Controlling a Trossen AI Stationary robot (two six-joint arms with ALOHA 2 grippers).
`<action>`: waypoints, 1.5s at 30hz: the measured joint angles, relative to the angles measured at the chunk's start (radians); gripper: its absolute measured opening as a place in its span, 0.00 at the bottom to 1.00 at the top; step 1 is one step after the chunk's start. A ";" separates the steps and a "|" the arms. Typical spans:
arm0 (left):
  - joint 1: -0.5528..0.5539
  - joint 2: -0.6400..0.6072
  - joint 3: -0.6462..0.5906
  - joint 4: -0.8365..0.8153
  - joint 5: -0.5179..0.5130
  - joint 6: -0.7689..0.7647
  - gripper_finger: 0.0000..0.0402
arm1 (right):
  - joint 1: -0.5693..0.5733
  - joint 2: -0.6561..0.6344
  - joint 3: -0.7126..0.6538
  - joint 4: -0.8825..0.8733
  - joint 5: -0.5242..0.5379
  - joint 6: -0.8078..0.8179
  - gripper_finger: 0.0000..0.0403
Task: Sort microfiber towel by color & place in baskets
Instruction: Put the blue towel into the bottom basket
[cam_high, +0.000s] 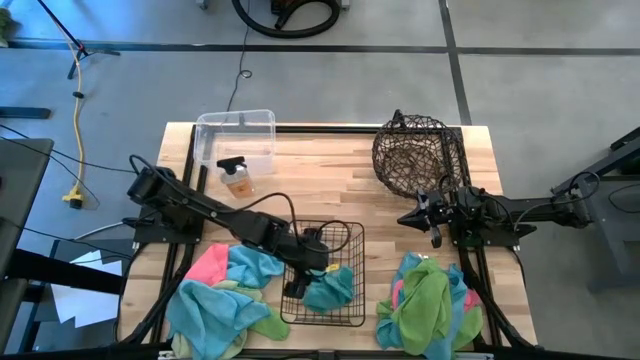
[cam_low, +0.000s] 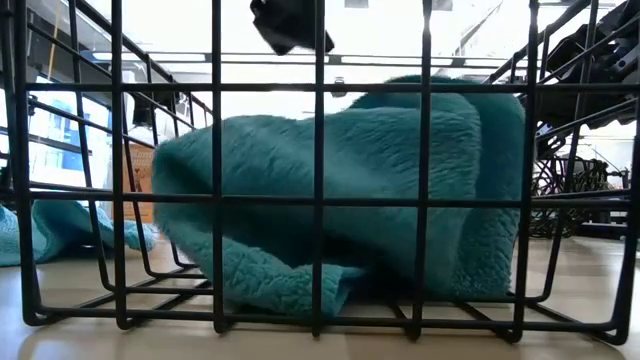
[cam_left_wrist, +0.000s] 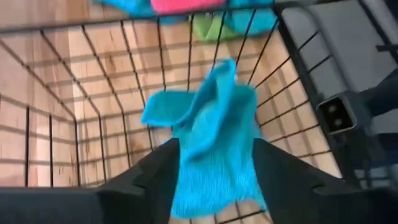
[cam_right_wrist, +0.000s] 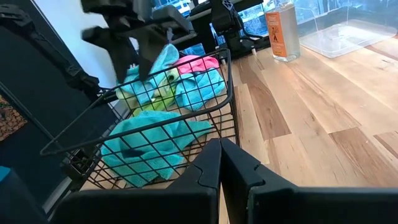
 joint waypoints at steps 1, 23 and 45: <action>0.000 -0.001 0.024 -0.027 0.000 -0.007 0.52 | 0.000 0.000 0.000 0.000 0.000 0.000 0.00; -0.018 -0.455 -0.223 0.233 -0.125 -0.182 0.53 | 0.000 0.000 0.000 0.000 0.000 0.000 0.00; 0.002 -0.603 -0.535 0.617 -0.481 -0.549 0.52 | 0.000 0.001 -0.001 0.507 0.408 0.387 0.00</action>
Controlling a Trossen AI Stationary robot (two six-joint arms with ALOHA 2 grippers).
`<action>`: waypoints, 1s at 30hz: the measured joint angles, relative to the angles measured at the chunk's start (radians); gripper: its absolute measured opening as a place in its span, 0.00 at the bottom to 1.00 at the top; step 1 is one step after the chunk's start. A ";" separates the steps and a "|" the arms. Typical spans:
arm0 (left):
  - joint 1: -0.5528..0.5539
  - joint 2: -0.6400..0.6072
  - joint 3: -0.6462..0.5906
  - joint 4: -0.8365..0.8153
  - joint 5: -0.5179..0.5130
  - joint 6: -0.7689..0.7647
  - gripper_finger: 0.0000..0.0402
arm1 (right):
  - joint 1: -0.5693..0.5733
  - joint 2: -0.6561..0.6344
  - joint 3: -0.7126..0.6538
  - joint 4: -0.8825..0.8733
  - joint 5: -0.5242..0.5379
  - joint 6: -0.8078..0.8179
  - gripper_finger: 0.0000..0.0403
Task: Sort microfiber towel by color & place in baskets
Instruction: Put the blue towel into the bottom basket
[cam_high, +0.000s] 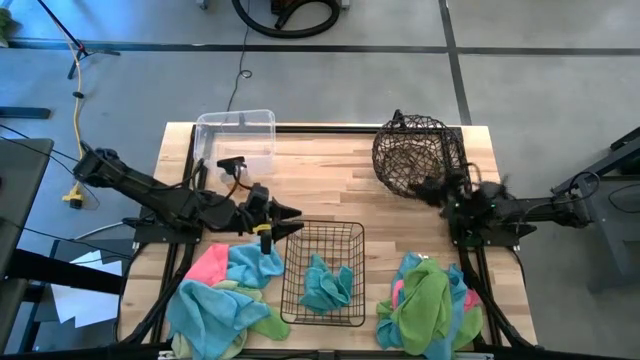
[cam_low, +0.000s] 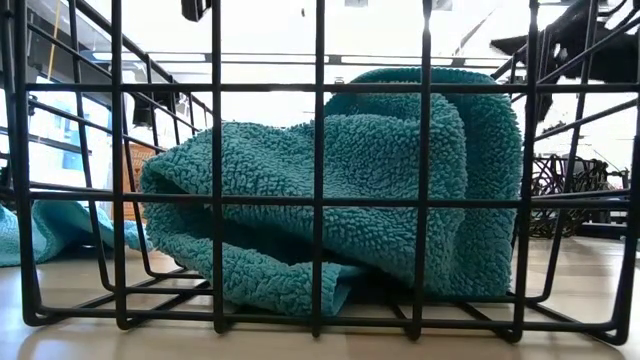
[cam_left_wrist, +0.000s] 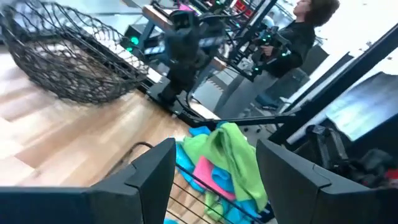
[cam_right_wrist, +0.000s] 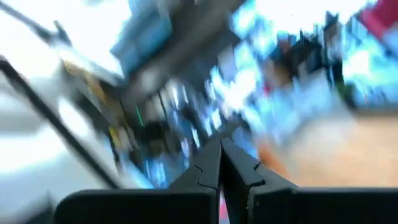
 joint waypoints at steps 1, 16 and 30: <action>0.007 -0.005 0.000 -0.004 0.001 0.011 0.52 | 0.000 0.005 0.000 0.086 0.039 -0.015 0.00; 0.087 -0.215 0.038 -0.396 0.239 -0.057 0.52 | -0.001 0.417 0.461 -0.165 0.100 -0.264 0.25; -0.237 0.045 0.249 -1.402 0.609 -0.402 0.52 | -0.002 0.761 0.901 -0.628 0.119 -0.314 0.69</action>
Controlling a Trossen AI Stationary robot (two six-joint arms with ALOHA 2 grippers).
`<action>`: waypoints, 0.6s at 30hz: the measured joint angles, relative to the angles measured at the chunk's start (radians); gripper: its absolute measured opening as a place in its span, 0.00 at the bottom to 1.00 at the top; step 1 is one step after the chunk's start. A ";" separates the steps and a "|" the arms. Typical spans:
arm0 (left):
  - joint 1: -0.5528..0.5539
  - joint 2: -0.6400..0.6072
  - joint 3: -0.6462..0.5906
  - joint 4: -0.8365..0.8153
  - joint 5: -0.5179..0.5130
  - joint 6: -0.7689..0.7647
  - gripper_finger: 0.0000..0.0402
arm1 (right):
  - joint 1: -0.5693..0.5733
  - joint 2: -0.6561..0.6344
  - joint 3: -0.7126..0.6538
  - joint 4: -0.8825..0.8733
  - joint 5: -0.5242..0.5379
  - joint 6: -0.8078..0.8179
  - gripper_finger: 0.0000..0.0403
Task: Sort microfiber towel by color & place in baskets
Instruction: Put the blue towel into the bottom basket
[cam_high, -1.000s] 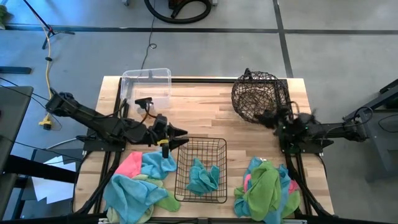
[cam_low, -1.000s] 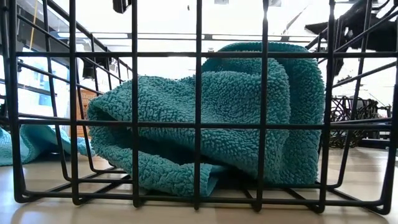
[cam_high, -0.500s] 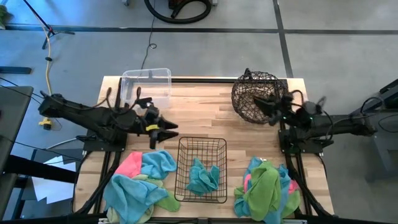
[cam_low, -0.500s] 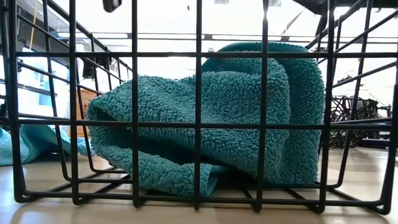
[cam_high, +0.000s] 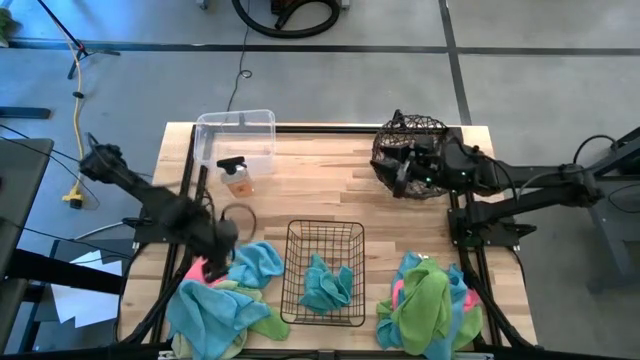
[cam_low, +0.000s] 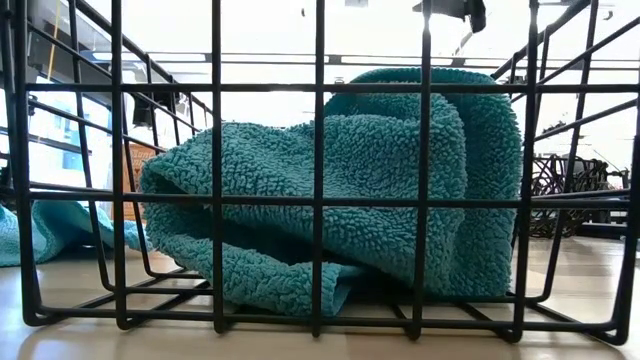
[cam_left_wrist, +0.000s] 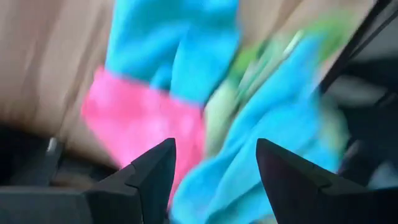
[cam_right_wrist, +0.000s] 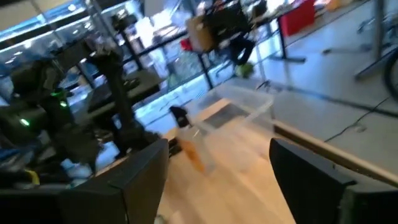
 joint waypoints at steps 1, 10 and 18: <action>-0.023 0.023 -0.004 -0.017 0.024 0.004 0.52 | 0.000 0.010 0.010 -0.014 -0.019 0.011 0.69; -0.178 0.165 -0.017 -0.013 0.130 0.004 0.52 | 0.000 0.023 -0.019 -0.076 -0.121 0.084 0.69; -0.193 0.250 -0.017 -0.013 0.175 -0.005 0.52 | 0.000 0.023 -0.027 -0.103 -0.140 0.084 0.69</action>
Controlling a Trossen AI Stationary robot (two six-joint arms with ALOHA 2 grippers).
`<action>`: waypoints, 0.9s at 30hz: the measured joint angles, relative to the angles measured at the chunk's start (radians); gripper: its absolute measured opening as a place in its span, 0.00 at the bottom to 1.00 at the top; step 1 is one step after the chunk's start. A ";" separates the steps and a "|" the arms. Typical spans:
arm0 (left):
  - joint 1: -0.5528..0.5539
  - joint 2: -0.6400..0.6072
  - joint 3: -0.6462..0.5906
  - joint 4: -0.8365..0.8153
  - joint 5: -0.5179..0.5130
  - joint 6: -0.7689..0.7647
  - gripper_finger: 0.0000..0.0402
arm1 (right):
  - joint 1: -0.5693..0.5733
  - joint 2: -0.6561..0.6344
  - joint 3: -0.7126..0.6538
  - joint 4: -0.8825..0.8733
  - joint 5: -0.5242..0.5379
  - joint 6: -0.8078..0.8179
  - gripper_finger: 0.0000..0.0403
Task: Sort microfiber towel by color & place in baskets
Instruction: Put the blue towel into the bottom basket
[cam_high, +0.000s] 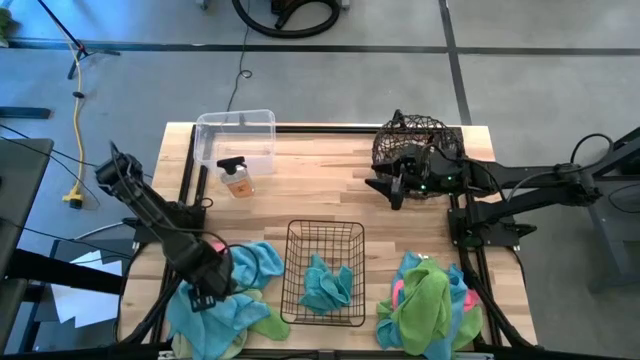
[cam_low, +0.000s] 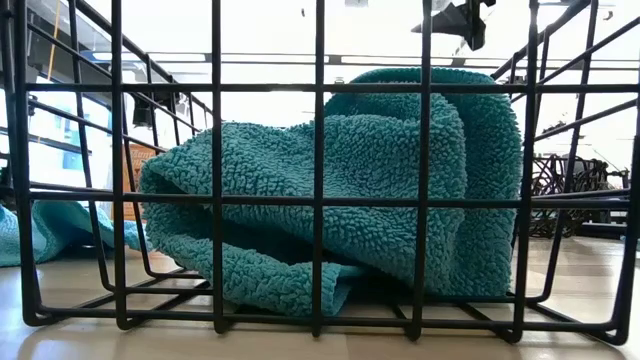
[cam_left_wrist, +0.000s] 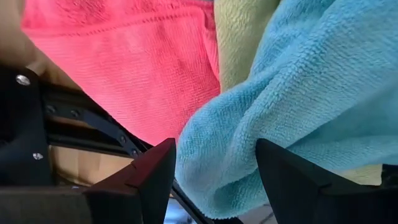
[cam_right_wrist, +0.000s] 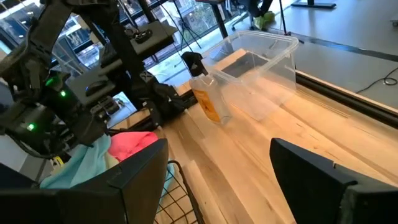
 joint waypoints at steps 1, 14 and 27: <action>-0.001 0.013 0.000 0.000 0.010 0.008 0.52 | 0.000 0.000 0.000 0.000 0.000 0.000 0.69; 0.000 0.082 0.000 0.024 0.138 0.114 0.37 | 0.000 0.000 -0.001 -0.005 0.000 -0.006 0.69; 0.000 -0.073 0.061 0.015 0.086 0.053 0.01 | 0.000 -0.003 -0.001 -0.006 0.000 -0.008 0.69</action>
